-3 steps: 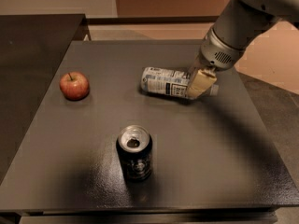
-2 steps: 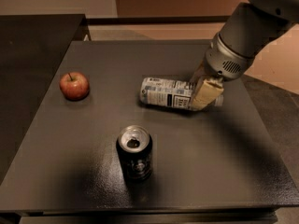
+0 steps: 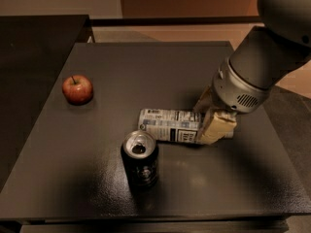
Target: Move blue plastic bottle near pepsi can
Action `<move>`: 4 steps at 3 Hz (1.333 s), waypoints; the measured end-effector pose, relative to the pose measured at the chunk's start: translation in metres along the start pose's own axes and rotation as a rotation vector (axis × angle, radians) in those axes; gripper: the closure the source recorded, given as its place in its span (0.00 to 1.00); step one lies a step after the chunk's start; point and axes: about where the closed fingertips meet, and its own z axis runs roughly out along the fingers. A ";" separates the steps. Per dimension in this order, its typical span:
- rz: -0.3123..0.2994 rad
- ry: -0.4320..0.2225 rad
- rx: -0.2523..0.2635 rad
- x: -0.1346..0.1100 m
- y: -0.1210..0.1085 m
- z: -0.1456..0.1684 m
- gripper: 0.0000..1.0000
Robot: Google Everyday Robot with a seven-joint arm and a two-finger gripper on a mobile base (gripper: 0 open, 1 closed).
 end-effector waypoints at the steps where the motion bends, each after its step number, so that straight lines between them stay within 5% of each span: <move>1: -0.033 -0.003 -0.007 -0.009 0.023 0.009 1.00; 4: -0.057 -0.002 0.002 -0.022 0.035 0.015 0.36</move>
Offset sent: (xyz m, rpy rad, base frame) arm -0.0409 0.0466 -0.0175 0.0037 -0.0167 0.0757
